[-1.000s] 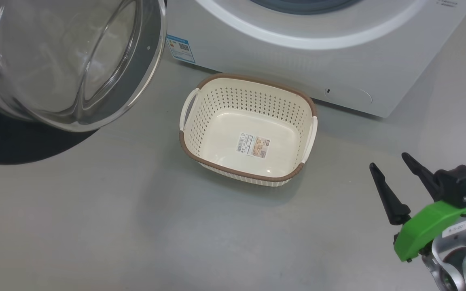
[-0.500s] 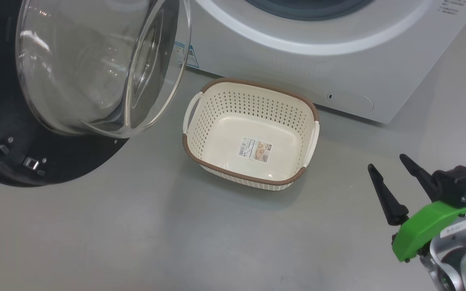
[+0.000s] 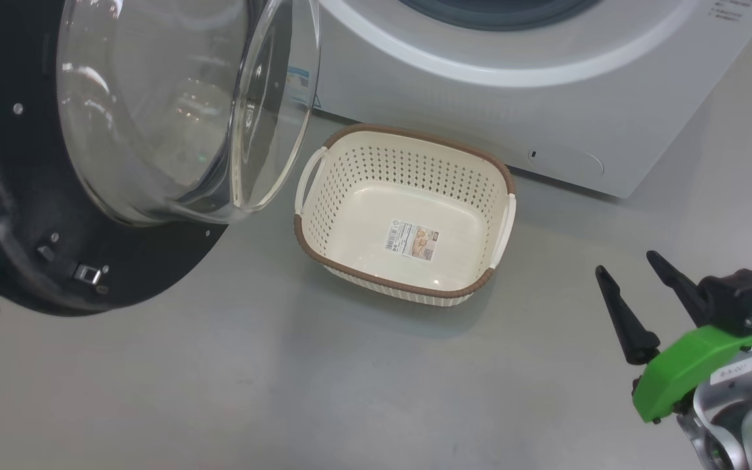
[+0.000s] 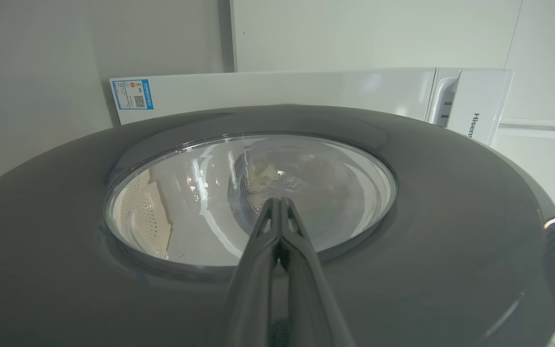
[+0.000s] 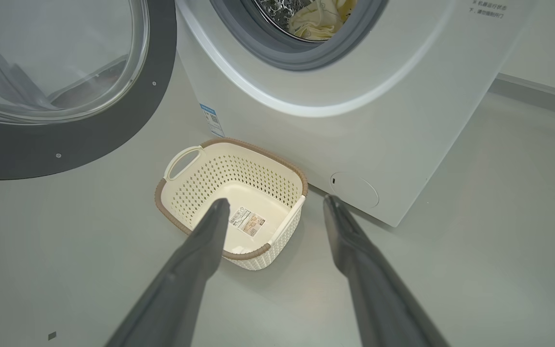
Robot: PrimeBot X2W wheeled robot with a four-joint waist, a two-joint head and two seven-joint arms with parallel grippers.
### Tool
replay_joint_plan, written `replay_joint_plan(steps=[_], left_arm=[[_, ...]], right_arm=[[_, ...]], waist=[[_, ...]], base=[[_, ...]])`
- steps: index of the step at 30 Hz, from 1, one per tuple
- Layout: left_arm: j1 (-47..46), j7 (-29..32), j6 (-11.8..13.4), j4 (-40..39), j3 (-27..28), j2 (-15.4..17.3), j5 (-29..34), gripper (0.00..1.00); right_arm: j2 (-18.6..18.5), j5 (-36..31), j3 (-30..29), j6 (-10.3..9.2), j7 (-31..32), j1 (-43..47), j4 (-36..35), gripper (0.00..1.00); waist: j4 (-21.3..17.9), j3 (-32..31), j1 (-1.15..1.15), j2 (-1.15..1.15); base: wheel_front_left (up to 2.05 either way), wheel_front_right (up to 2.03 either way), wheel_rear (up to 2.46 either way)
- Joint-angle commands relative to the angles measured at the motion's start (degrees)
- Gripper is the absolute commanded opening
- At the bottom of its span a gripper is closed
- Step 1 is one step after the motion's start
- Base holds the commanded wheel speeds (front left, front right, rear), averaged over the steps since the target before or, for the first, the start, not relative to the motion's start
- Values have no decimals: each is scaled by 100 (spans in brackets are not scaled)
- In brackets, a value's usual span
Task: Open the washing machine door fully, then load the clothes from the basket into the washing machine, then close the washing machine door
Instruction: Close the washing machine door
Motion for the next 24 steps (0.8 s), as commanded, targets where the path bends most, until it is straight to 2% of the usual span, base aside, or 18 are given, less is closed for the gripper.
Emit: replay_joint_plan(steps=[1, 13, 24], left_arm=[[1, 157, -14, -339, 69, 252, -96, 0], [349, 801, 78, -1233, -114, 71, -306, 0], [620, 1157, 219, -1977, -265, -124, -452, 0]], right_arm=[[-23, 40, 101, -1, -44, -143, -176, 100], [20, 39, 108, -1, -88, -201, -109, 100], [85, 87, 142, -1, -158, -231, 12, 100]], waist=[[3, -1, 0, 0], [5, 8, 0, 0], [-55, -21, 0, 0]], base=[[0, 0, 0], [0, 0, 0], [0, 0, 0]])
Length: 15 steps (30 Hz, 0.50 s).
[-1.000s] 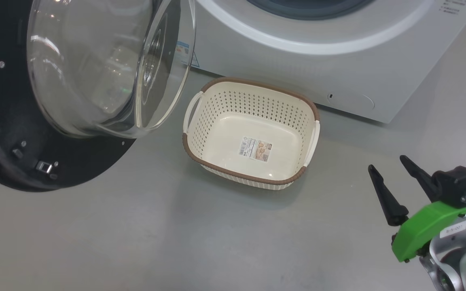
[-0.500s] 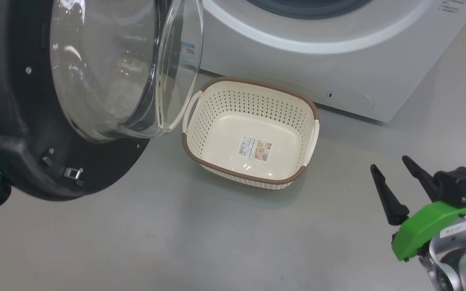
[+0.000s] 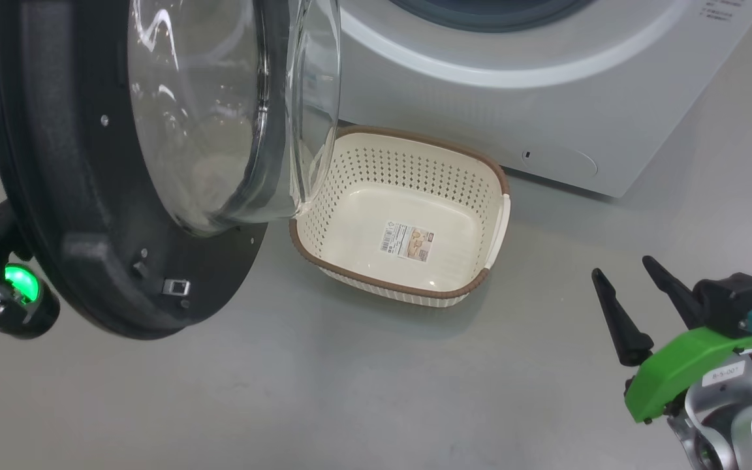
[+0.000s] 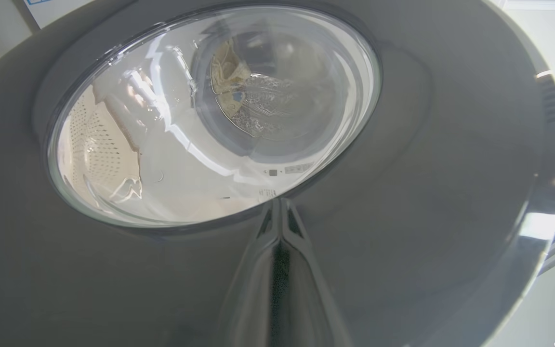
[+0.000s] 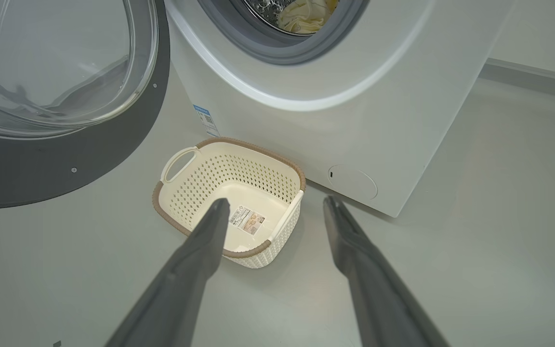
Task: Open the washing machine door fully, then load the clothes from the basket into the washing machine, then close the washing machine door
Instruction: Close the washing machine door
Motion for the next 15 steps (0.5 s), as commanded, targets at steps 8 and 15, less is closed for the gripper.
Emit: replay_joint_plan(steps=[8, 15], left_arm=[[118, 241, 192, -762, 8, 60, -148, 0], [202, 327, 340, -1032, -156, -47, -112, 0]], right_arm=[[34, 63, 161, -1, -145, -248, -68, 100], [87, 88, 198, -1, -228, -279, 25, 100]], waist=[[-102, -102, 0, 0], [-248, -164, 0, 0]], base=[[0, 0, 0], [0, 0, 0]])
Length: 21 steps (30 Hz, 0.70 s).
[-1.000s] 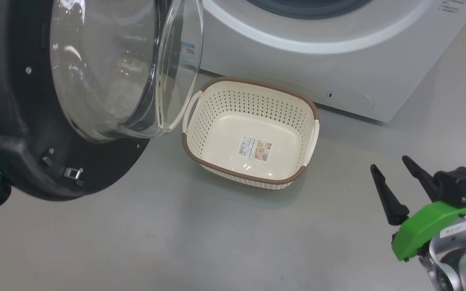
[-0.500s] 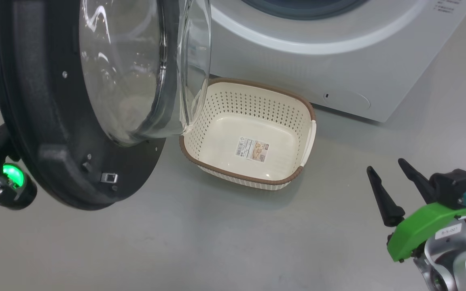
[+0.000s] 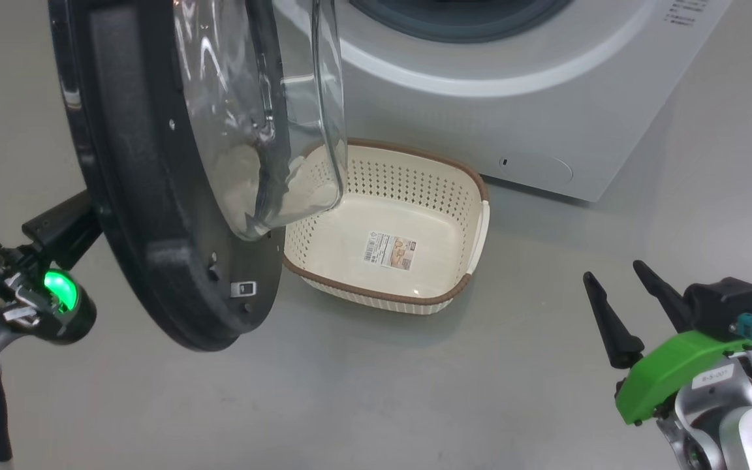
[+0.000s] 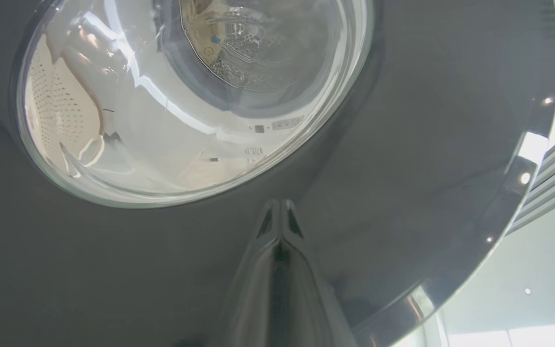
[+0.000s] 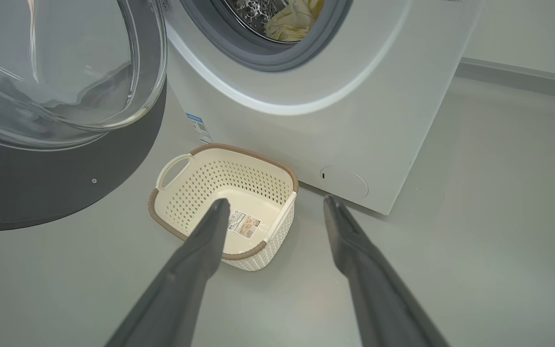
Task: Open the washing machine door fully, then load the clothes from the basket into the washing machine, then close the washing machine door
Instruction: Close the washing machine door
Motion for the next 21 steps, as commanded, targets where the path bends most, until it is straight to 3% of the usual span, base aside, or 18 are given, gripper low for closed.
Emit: replay_joint_plan(steps=[1, 10, 21], left_arm=[[-95, 109, 13, -279, 114, 159, -1, 0], [2, 106, 36, -261, -187, -106, 141, 0], [-29, 175, -111, -24, -484, -452, 174, 0]], right_arm=[[-3, 44, 112, -1, -74, -249, -163, 100], [55, 71, 100, -1, -159, -251, -54, 100], [125, 116, 38, -1, -240, -183, 31, 100]], waist=[[-42, -17, 0, 0], [-307, -132, 0, 0], [-617, -255, 0, 0]], base=[[0, 0, 0], [0, 0, 0], [0, 0, 0]])
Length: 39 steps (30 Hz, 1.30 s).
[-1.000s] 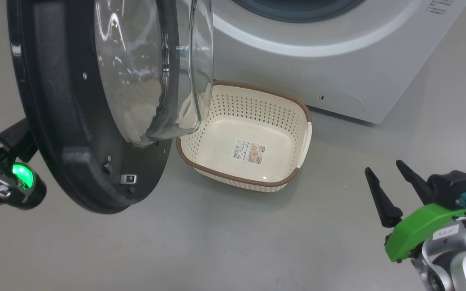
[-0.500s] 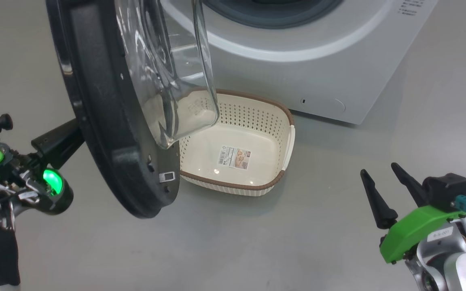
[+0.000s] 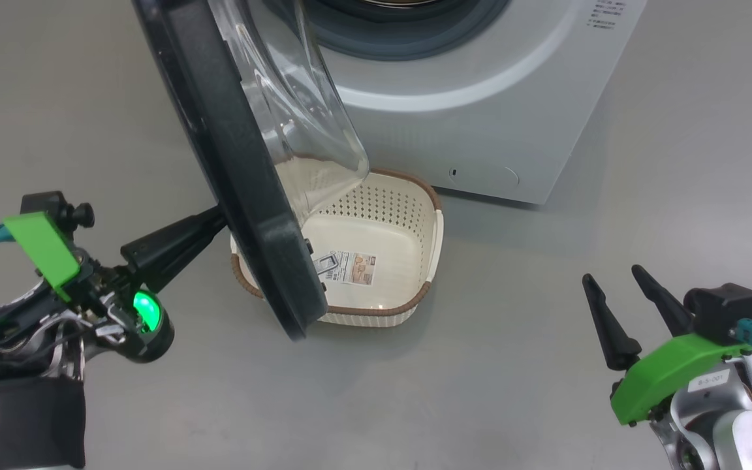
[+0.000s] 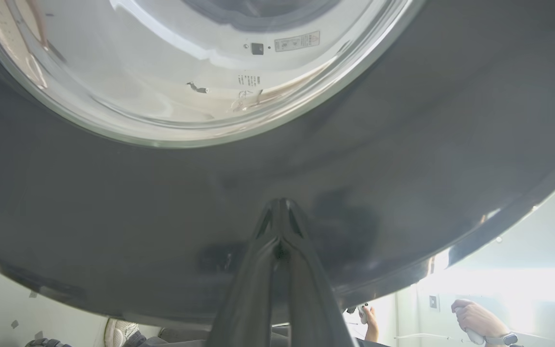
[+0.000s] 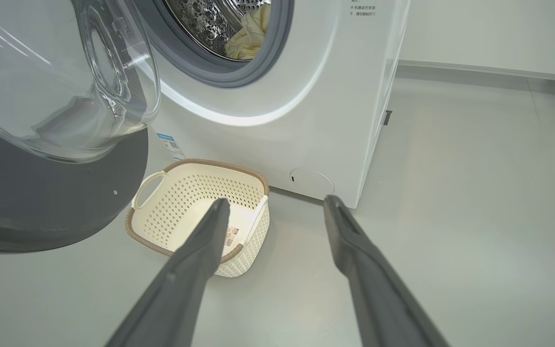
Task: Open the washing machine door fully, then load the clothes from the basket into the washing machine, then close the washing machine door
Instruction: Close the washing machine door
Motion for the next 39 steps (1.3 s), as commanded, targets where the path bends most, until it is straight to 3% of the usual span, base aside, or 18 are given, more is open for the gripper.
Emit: replay_joint_plan(steps=[1, 25, 39], left_arm=[[-153, 62, -72, -157, 118, 110, 31, 0], [-784, -298, -516, 610, -26, -222, 204, 0], [-393, -467, -756, 708, 67, -182, 374, 0]], right_arm=[[-7, 30, 106, -1, -65, -181, -165, 100], [44, 225, 197, -1, -347, -279, 136, 100], [45, 298, -43, -1, -431, -239, 294, 100]], waist=[[-68, -16, 0, 0], [-1317, -23, 0, 0], [-1306, -293, 0, 0]], base=[[0, 0, 0], [0, 0, 0], [0, 0, 0]])
